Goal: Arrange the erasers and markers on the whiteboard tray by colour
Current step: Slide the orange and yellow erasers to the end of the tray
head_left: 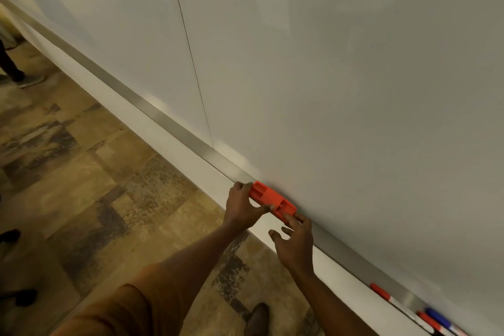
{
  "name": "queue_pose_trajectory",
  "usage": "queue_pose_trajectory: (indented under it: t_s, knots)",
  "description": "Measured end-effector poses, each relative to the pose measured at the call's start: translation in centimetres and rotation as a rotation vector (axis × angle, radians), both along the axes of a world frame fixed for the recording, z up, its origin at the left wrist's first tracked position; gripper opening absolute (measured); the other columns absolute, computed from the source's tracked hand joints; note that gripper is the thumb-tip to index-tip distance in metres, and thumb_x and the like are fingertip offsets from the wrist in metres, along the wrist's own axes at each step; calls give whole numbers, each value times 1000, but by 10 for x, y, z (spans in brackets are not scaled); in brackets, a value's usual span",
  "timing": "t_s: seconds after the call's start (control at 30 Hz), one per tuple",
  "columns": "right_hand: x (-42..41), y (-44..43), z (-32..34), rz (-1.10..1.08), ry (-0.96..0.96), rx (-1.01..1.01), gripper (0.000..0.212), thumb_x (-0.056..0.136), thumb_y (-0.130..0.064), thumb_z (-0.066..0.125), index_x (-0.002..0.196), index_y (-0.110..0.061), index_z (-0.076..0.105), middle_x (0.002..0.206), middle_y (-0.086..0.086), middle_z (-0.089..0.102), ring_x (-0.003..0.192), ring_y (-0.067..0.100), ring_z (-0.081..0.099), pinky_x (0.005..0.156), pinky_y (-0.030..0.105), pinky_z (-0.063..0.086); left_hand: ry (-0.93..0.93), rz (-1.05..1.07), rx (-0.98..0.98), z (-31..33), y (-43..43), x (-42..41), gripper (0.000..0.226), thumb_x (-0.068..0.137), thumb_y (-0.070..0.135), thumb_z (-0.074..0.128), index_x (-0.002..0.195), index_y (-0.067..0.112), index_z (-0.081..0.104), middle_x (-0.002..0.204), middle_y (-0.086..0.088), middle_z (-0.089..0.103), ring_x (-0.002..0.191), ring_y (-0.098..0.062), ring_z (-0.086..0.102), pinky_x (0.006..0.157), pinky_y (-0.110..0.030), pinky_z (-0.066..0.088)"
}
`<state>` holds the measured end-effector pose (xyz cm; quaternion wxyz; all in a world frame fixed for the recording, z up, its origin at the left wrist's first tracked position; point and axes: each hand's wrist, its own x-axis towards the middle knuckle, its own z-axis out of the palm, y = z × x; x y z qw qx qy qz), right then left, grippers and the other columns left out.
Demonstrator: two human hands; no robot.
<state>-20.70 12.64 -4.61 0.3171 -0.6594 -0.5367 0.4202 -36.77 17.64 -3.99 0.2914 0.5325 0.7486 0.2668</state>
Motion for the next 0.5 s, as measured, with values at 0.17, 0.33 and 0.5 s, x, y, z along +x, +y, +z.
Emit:
queue_pose_trajectory:
  t_s: [0.17, 0.33, 0.5]
  knots:
    - [-19, 25, -1, 44, 4, 62, 56, 80, -13, 87, 125, -37, 64, 129, -10, 47, 108, 11, 63, 94, 34, 58, 49, -43, -2, -2, 26, -18, 102, 67, 63, 91, 147, 9, 56, 129, -9, 59, 118, -27, 57, 99, -43, 53]
    - [-36, 37, -10, 92, -60, 107, 54, 80, -22, 85, 125, -42, 62, 129, -18, 47, 123, 14, 55, 105, 35, 51, 167, -62, -30, -14, 41, -37, 105, 67, 69, 88, 148, 11, 56, 133, -10, 62, 126, -29, 49, 102, -44, 48]
    - [-38, 44, -21, 177, -232, 39, 59, 87, -22, 75, 142, -30, 56, 147, 5, 46, 136, 26, 44, 109, 34, 47, 256, -152, -60, -30, 48, -43, 98, 73, 68, 84, 148, 11, 57, 127, -10, 64, 123, -30, 47, 102, -46, 46]
